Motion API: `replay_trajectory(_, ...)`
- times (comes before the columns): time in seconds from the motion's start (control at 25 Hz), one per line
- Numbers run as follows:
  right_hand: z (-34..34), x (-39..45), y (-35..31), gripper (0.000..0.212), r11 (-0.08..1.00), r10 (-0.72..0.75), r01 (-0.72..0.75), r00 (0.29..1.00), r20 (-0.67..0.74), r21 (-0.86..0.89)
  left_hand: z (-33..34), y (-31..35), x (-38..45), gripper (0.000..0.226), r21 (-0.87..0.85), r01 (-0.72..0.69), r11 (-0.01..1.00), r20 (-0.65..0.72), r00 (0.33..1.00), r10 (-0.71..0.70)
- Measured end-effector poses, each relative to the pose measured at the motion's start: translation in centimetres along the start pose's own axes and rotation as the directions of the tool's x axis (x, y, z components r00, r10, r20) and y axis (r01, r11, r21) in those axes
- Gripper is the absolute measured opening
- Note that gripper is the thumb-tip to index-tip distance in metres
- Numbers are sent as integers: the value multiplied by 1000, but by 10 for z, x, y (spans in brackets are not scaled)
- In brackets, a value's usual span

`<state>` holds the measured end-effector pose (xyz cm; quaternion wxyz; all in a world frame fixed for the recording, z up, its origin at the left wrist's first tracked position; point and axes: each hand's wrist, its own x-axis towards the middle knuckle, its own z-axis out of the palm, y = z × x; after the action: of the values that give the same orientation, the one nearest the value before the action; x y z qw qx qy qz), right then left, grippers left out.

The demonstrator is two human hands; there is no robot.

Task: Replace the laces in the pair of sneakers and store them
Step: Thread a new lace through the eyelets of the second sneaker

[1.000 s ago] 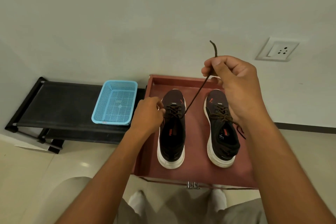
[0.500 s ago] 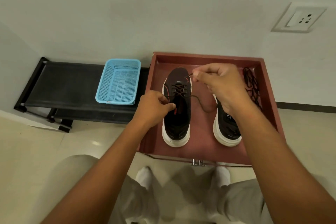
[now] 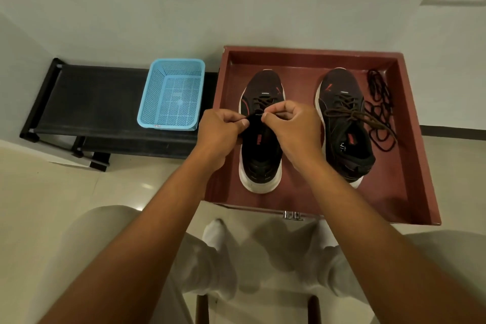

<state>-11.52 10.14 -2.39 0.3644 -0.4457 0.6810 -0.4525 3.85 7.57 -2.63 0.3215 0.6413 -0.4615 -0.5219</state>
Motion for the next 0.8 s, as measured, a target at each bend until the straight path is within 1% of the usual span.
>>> replay_trajectory(0.08,2,-1,1,8,998,-35,36,999,11,-43,-2,2,-1,8,-103,97,990,42,995,-93)
replay_trajectory(0.16,4,-3,2,11,992,-85,87,996,33,-89,-4,4,0,10,-149,157,976,69,987,-148)
replay_trajectory(0.24,4,-3,3,11,983,-127,132,991,44,-131,-6,6,2,13,-164,186,969,76,982,-175)
replay_trajectory(0.36,3,-3,4,8,954,-194,202,979,60,-219,-7,5,4,16,-177,206,962,86,977,-194)
replay_trajectory(0.48,5,-3,5,7,937,-229,242,970,79,-254,-8,3,4,18,-193,207,959,96,977,-191)
replay_trajectory(0.8,9,-4,7,7,927,-238,252,968,85,-279,-9,3,5,16,-187,213,959,87,976,-199)
